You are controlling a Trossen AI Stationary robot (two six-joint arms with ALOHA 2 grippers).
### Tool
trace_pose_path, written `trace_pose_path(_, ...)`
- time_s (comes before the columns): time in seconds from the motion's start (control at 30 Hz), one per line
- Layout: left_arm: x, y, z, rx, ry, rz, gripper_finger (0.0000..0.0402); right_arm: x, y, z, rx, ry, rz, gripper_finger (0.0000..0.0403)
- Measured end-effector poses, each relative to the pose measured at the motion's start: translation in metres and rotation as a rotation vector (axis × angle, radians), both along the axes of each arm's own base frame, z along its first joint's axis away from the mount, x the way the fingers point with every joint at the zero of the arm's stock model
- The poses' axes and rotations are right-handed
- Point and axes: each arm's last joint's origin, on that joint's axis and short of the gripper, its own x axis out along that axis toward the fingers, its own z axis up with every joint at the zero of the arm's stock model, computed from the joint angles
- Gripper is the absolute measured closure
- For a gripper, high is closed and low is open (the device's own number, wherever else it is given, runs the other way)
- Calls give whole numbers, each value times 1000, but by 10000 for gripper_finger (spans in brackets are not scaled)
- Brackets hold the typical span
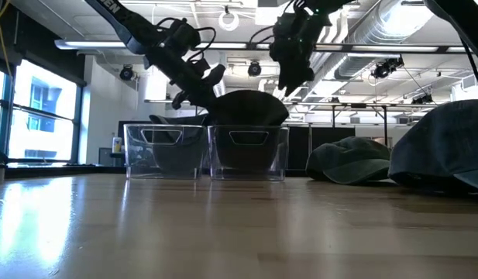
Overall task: Pick & Place hat
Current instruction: Put the bottom black cap into the right transparent bin
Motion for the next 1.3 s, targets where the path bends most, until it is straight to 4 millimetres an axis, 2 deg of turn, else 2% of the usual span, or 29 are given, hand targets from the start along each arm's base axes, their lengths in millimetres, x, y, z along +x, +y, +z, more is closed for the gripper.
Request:
trace_pose_path(0.13, -3, 3, -1, -9, 1, 12, 395, 6, 1, -29, 63, 4, -31, 169)
trace_pose_path(0.23, -3, 3, -1, -22, 2, 17, 395, 12, 2, -49, 76, -65, -76, 171)
trace_pose_path(0.4, -3, 3, -2, -25, 3, 15, 395, 20, 2, -74, -35, -150, -232, 171)
trace_pose_path(0.5, -4, 2, -3, -41, 10, 0, 395, 19, 1, -83, -117, -139, -335, 172)
trace_pose_path(0.67, -5, 0, -8, -95, 37, -15, 395, 9, -4, -86, -181, -54, -488, 172)
trace_pose_path(0.77, -5, 0, -8, -104, 40, -16, 395, 5, -8, -87, -171, -54, -513, 172)
trace_pose_path(0.9, -5, 0, -8, -103, 39, -16, 395, 4, -12, -80, -127, -99, -457, 172)
trace_pose_path(1.13, -5, 0, -8, -110, 26, -5, 395, 10, -14, -47, -122, -223, -292, 172)
trace_pose_path(1.3, -5, 0, -8, -118, 18, 1, 395, 15, -14, -43, -119, -297, -166, 172)
